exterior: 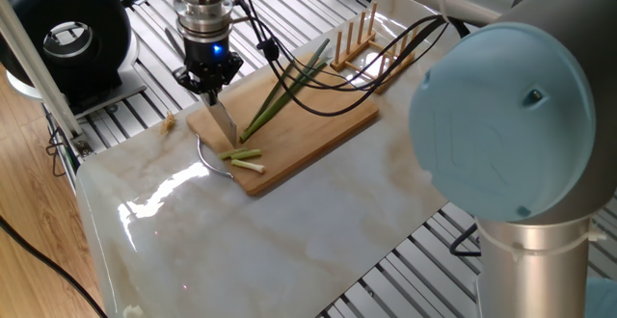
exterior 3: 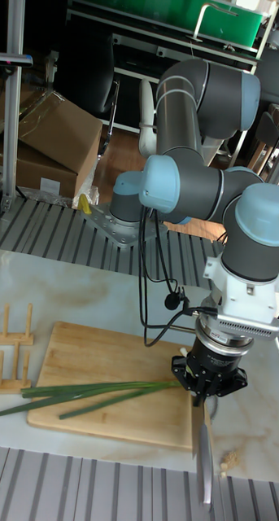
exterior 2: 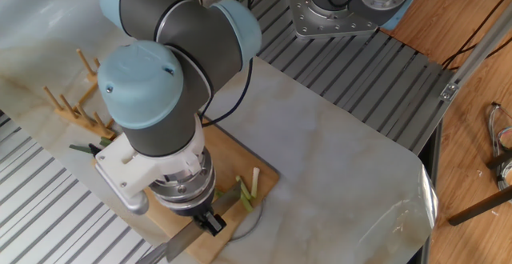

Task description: Chop the green garlic

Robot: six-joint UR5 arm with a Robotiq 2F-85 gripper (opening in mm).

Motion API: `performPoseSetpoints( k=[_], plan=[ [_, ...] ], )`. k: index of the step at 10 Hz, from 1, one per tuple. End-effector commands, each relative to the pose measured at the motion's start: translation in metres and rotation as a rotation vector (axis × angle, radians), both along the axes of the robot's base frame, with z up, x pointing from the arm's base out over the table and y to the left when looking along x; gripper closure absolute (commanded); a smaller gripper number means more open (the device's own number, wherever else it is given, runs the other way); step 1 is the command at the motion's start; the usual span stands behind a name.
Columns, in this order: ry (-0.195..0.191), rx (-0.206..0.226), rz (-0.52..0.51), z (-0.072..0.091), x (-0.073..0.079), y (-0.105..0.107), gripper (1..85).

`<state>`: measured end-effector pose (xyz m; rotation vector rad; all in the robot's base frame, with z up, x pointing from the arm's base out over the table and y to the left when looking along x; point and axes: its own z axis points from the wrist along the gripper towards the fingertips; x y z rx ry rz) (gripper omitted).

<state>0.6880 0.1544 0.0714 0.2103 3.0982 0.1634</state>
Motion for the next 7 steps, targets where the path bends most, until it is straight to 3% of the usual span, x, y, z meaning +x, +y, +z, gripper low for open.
performPoseSetpoints(
  k=[1,5,7],
  plan=[
    [0.009,0.012,0.004,0.002,-0.006,-0.001,84.3],
    [-0.001,0.013,0.009,0.002,-0.005,-0.002,84.3],
    [-0.014,-0.005,0.021,0.015,0.006,-0.006,84.3]
  ],
)
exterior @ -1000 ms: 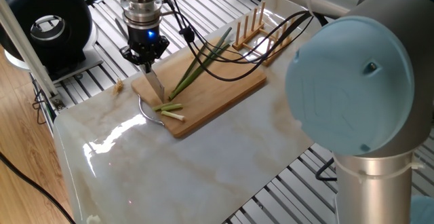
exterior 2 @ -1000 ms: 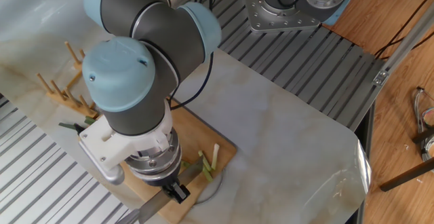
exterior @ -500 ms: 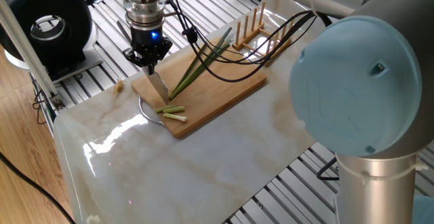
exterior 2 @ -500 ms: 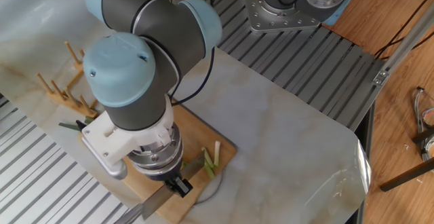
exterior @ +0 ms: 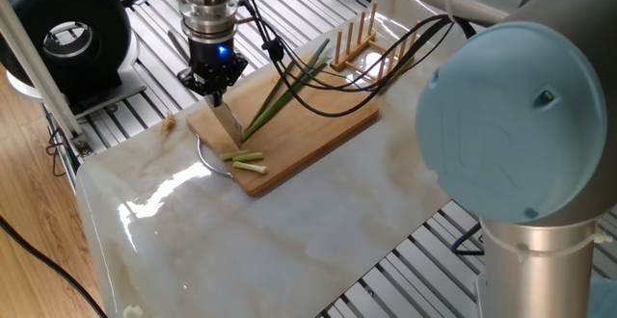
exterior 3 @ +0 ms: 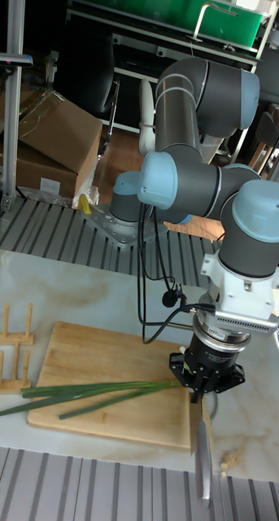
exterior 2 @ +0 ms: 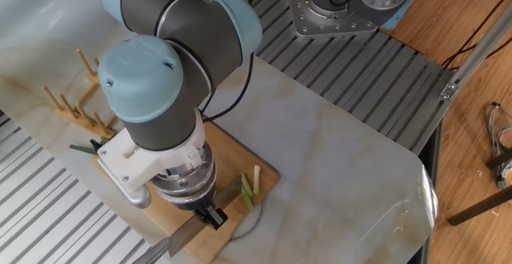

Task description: Chop the green garlic

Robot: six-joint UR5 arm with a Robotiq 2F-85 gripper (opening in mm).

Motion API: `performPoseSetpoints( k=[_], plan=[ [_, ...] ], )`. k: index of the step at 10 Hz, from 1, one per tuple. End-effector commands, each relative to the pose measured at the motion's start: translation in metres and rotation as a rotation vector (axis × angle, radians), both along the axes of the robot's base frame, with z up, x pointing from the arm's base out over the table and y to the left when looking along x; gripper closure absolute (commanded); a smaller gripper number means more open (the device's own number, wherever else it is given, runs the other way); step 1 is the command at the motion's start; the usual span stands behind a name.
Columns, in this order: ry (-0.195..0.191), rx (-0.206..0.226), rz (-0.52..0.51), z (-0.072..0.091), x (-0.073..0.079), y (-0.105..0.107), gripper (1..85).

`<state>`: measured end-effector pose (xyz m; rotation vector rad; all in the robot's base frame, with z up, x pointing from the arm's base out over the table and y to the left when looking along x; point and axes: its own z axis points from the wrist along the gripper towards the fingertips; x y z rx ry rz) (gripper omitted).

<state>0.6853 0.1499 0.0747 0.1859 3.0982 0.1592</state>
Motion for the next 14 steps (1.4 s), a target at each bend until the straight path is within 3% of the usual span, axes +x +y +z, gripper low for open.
performPoseSetpoints(
  k=[1,5,9,10,12,14],
  plan=[
    [-0.004,0.011,0.0,0.021,0.01,0.005,84.3],
    [0.03,0.065,-0.048,0.034,-0.002,0.038,84.3],
    [0.067,0.084,-0.092,0.023,-0.022,0.059,84.3],
    [0.066,0.065,-0.101,0.018,-0.025,0.059,84.3],
    [0.113,0.017,-0.014,0.01,-0.052,0.052,84.3],
    [0.115,0.009,0.001,0.006,-0.062,0.057,84.3]
  ],
)
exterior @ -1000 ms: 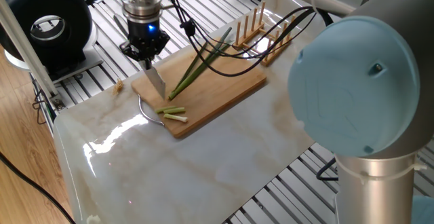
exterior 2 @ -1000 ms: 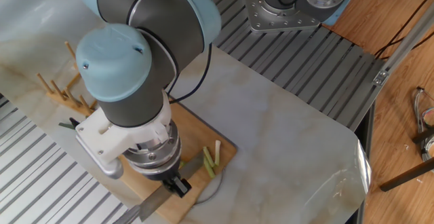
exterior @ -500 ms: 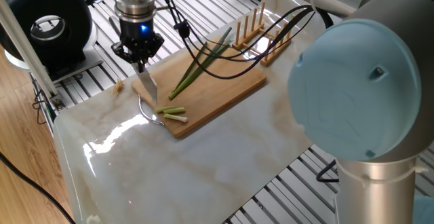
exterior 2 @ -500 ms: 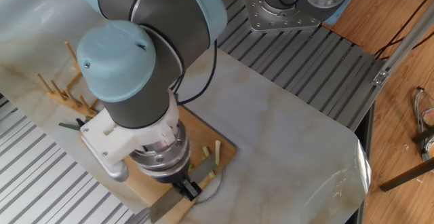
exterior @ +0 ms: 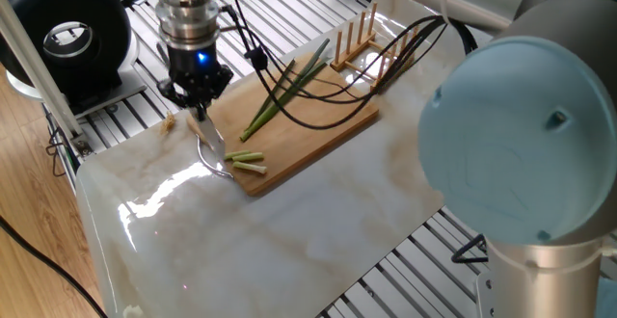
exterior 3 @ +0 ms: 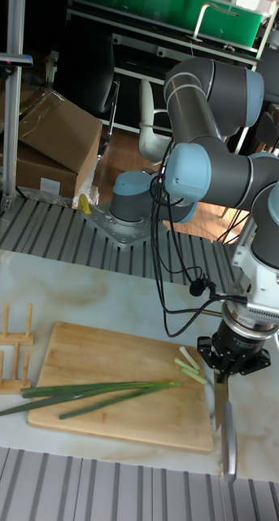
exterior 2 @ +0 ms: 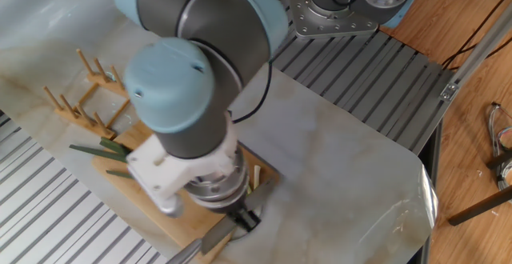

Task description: Chop the green garlic

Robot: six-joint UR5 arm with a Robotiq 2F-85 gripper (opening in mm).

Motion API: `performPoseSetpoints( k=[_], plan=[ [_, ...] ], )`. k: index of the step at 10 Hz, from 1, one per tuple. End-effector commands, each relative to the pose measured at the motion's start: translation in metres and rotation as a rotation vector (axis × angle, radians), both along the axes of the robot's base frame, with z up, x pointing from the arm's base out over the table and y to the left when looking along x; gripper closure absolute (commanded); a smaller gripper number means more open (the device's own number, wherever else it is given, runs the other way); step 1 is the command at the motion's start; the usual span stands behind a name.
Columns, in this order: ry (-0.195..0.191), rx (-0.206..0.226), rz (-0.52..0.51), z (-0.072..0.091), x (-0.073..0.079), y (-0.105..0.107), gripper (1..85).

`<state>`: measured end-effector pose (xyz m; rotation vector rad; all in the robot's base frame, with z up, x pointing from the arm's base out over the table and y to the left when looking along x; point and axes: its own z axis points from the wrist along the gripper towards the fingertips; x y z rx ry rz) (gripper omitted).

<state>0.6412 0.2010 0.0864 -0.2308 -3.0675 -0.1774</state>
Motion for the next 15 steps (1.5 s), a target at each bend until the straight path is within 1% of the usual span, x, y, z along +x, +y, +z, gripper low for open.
performPoseSetpoints(
  k=[1,2,3,5,7,9,10,11,13,14,15],
  plan=[
    [0.018,-0.011,0.05,-0.007,-0.022,0.005,84.3],
    [0.009,-0.01,0.093,-0.008,-0.025,0.004,84.3],
    [0.003,0.008,0.111,-0.008,-0.026,0.007,84.3],
    [-0.001,0.012,0.111,-0.014,-0.028,0.01,84.3],
    [0.003,-0.005,0.145,-0.018,-0.03,-0.001,84.3],
    [0.004,0.019,0.203,-0.021,-0.034,-0.002,84.3],
    [0.008,0.035,0.209,-0.021,-0.037,0.0,84.3],
    [0.009,0.036,0.219,-0.022,-0.038,0.0,84.3],
    [0.009,0.063,0.244,-0.02,-0.041,0.007,84.3],
    [0.009,0.064,0.25,-0.02,-0.042,0.008,84.3],
    [0.014,0.052,0.25,-0.021,-0.043,0.005,84.3]
  ],
)
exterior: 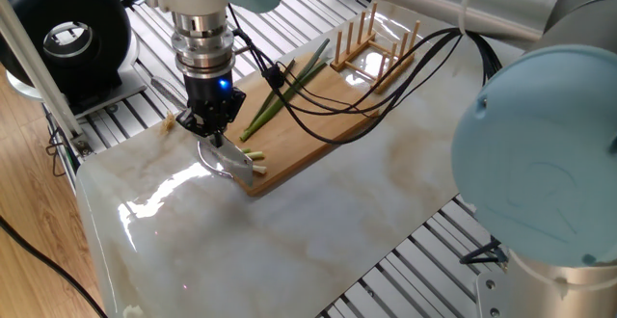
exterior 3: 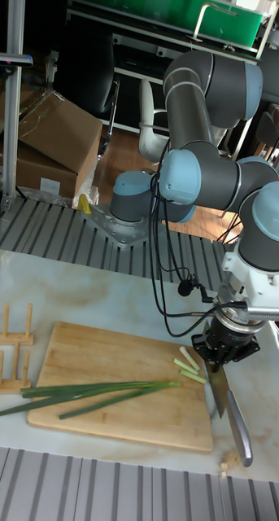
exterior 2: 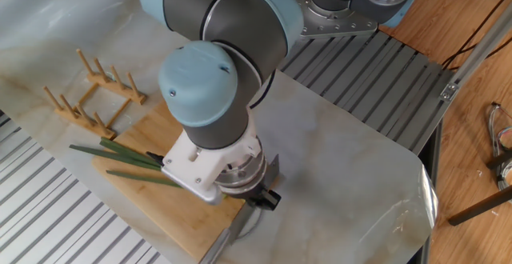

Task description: Chop the green garlic

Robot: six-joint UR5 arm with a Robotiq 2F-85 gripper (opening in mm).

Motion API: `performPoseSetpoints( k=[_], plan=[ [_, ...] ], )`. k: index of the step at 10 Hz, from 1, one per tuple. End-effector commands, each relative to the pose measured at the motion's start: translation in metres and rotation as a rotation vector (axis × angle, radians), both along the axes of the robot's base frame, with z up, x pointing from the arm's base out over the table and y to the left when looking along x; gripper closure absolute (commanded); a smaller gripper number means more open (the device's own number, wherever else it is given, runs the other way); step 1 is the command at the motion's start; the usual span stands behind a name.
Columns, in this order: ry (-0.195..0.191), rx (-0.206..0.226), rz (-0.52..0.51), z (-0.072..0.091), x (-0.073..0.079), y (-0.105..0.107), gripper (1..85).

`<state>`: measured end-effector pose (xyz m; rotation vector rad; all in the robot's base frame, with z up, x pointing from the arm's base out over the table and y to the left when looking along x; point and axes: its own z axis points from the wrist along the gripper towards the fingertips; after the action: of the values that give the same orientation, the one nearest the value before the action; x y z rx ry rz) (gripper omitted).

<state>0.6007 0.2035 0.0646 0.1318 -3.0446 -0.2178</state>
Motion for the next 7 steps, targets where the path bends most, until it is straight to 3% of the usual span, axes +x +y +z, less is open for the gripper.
performPoseSetpoints(
  k=[1,7],
  plan=[
    [0.008,0.002,0.019,0.0,-0.004,-0.001,84.3],
    [0.025,-0.03,0.072,-0.004,-0.009,-0.013,84.3]
  ],
)
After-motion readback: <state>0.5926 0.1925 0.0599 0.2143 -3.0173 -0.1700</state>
